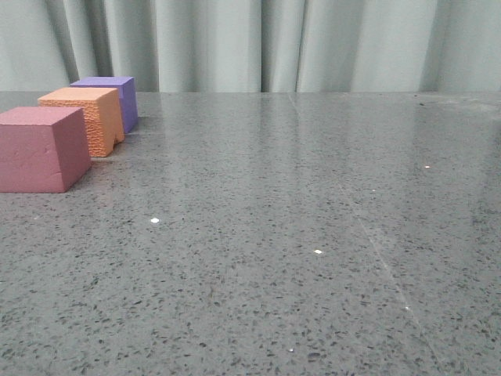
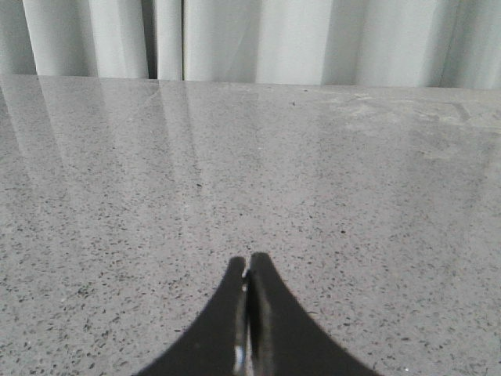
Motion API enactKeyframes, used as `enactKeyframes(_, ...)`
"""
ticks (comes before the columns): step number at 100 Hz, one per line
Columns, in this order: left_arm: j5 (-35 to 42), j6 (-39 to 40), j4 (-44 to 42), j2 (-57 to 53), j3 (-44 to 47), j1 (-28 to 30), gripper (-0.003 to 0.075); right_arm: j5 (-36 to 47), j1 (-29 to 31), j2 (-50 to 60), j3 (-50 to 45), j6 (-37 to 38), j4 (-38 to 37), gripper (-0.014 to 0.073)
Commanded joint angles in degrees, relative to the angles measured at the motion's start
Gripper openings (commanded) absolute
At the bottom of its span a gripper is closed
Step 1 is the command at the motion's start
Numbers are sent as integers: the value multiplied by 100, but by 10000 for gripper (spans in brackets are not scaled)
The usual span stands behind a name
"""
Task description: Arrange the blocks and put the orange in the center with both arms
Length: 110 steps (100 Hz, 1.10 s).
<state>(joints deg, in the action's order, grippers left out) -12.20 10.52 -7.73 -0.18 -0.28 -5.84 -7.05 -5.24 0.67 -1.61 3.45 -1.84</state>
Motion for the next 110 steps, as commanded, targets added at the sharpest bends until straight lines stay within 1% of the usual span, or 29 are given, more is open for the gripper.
enactKeyframes(1, 803, -23, 90, -191, 135, 23, -10, 489, 37, 133, 82, -74, -12, -67)
enactKeyframes(18, 1145, -23, 67, -191, 312, 23, -10, 489, 37, 133, 82, -74, -12, -67)
enactKeyframes(45, 1330, -23, -38, -191, 312, 23, -10, 489, 37, 133, 82, -74, -12, -67)
enactKeyframes(110, 1313, -23, -22, -191, 312, 23, -10, 489, 37, 133, 82, -74, -12, -67)
